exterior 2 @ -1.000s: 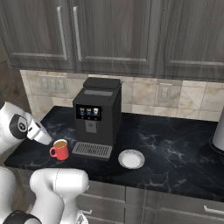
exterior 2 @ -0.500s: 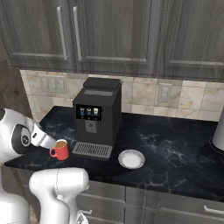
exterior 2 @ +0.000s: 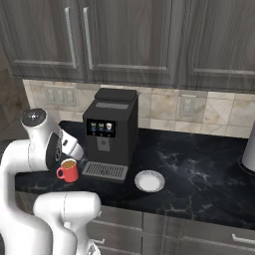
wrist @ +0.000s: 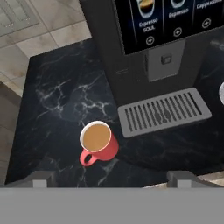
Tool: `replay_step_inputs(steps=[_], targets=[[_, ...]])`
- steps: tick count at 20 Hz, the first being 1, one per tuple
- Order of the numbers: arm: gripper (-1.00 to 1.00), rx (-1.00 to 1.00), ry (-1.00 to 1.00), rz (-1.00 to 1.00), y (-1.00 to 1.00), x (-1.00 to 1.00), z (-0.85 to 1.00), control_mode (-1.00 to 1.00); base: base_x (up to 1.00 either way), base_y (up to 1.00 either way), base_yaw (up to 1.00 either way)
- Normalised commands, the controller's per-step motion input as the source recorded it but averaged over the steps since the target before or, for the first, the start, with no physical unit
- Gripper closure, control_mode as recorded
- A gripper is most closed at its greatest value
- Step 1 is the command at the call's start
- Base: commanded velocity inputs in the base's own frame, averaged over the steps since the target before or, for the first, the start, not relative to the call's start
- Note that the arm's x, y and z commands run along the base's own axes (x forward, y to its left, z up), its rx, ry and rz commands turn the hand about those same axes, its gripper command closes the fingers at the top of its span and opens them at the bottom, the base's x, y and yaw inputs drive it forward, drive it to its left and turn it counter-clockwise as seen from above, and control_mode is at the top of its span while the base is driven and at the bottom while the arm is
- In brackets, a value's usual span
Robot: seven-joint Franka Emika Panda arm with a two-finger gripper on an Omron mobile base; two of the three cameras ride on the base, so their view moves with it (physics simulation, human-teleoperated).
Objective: Take a sugar cube from the saucer and place it inside the coffee. Then, grab milk from the fridge and place it next to the coffee on the counter to sweeten the coffee.
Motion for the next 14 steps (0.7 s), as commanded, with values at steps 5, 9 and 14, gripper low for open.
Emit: replay_step_inputs(steps=[5, 9, 14], targets=[[-1.00, 0.00, 0.00, 0.14, 0.00, -0.07, -0.05, -1.00, 0.00, 0.00, 0.00], [-1.00, -0.02, -0.03, 0.01, -0.01, -0.22, -0.10, -1.00, 0.00, 0.00, 0.00], [-1.00, 0.00, -0.08, 0.00, -0.18, -0.17, 0.00, -1.00, 0.00, 0.00, 0.00]])
